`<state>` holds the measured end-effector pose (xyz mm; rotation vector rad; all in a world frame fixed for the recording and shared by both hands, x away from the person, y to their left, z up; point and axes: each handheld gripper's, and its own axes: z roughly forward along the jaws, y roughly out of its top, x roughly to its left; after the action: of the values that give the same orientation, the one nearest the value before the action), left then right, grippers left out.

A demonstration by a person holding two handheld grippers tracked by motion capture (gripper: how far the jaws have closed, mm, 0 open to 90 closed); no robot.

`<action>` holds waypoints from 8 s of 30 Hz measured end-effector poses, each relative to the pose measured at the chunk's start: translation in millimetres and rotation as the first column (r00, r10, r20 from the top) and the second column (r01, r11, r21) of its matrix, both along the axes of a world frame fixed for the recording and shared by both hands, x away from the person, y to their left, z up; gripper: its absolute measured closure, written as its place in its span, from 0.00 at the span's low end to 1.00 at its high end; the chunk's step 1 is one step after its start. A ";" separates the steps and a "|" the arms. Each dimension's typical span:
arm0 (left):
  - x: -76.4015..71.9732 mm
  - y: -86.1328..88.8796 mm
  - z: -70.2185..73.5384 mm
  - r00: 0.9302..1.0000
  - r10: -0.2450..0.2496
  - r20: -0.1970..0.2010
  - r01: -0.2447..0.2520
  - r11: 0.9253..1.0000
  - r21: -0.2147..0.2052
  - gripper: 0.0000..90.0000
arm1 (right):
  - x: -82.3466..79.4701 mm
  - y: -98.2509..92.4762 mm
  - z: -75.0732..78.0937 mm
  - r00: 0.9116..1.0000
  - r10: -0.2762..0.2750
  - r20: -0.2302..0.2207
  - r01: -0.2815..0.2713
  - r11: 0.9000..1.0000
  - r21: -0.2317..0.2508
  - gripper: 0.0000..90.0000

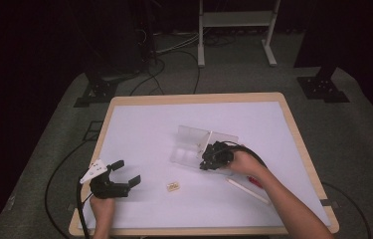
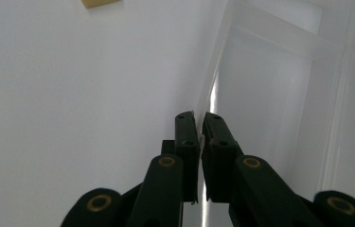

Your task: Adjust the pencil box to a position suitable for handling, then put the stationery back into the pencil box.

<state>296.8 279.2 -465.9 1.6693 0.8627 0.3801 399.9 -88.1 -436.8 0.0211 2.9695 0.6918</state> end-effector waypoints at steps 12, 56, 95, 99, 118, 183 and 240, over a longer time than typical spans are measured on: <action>0.1 -0.1 -0.1 1.000 0.000 -0.001 0.000 1.000 -0.001 0.00 | 1.1 -4.5 -5.0 0.999 -0.025 -0.030 0.026 0.999 0.032 0.88; -0.5 -1.5 -0.3 1.000 0.001 -0.006 -0.001 1.000 0.008 0.00 | -44.5 -134.4 36.2 0.954 -0.294 -0.060 0.300 0.925 0.233 0.69; -0.3 -1.2 -0.1 1.000 -0.004 0.000 0.004 1.000 0.008 0.00 | -86.2 -200.5 5.2 0.895 -0.430 -0.115 0.445 0.855 0.267 0.63; -0.4 -1.2 -0.1 1.000 -0.005 0.001 0.005 1.000 0.008 0.00 | -88.6 -201.4 4.1 0.895 -0.433 -0.110 0.446 0.856 0.261 0.63; -0.5 -1.4 -0.1 1.000 -0.001 -0.004 0.001 1.000 0.011 0.00 | -101.8 -211.9 -17.1 0.882 -0.456 -0.117 0.471 0.849 0.239 0.70; -0.2 -1.3 -0.1 1.000 0.001 -0.004 -0.001 1.000 0.006 0.00 | -80.6 -187.5 25.3 0.907 -0.407 -0.111 0.420 0.849 0.320 0.88; 0.1 0.6 -0.1 1.000 0.002 0.005 -0.002 1.000 -0.009 0.00 | 19.8 -50.9 27.5 0.952 -0.272 -0.141 0.294 0.940 0.174 0.88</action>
<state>296.9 279.8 -466.1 1.6590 0.8610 0.3808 419.6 -139.0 -409.3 0.5099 2.9019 0.9608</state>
